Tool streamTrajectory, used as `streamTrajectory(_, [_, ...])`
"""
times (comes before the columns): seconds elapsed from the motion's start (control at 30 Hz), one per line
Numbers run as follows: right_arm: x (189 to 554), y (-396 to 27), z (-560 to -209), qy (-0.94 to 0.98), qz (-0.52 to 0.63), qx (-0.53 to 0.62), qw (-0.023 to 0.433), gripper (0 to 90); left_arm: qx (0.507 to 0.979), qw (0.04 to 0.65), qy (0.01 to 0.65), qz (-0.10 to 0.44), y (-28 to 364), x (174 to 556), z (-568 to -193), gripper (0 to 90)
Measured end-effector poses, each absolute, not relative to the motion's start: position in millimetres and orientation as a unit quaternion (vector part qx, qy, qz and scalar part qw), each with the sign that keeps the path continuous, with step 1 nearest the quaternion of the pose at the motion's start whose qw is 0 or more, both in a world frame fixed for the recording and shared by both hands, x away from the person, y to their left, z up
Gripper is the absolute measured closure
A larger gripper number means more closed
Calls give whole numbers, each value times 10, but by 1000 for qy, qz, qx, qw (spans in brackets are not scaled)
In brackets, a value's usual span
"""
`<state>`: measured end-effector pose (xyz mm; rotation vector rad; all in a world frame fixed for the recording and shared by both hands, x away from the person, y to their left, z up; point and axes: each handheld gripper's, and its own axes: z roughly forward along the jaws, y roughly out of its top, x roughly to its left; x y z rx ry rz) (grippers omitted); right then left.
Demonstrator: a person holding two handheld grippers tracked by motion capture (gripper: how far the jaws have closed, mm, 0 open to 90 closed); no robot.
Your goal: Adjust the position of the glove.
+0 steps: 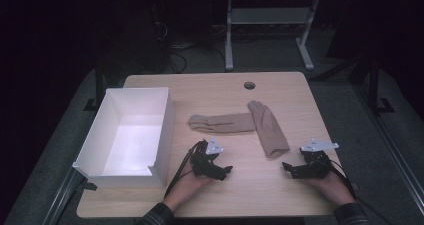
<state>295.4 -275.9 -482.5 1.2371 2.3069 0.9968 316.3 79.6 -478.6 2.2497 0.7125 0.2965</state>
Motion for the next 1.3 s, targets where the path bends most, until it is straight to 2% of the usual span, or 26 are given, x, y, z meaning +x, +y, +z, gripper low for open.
streamTrajectory(0.23, [2965,-2743,-4817,814,347,435,167,95,878,372,278,116,798,3165,-4785,121])
streamTrajectory(0.3, [2975,-2715,-4789,820,340,433,158,141,878,372,279,116,799,3165,-4785,122])
streamTrajectory(0.37, [2994,-2697,-4769,820,343,431,151,144,878,372,279,116,799,3164,-4785,121])
streamTrajectory(0.67, [3092,-2617,-4663,816,358,427,153,267,876,376,280,117,793,3163,-4789,121])
streamTrajectory(0.9, [3189,-2588,-4576,805,393,415,158,468,876,374,281,118,796,3161,-4788,121])
streamTrajectory(0.93, [3189,-2588,-4576,805,393,415,158,468,876,374,281,118,796,3161,-4788,121])
streamTrajectory(0.97, [3237,-2586,-4560,805,397,412,159,536,876,374,281,118,796,3161,-4787,121])
streamTrajectory(1.3, [3472,-2534,-4558,803,399,416,151,831,876,375,279,117,801,3163,-4789,121])
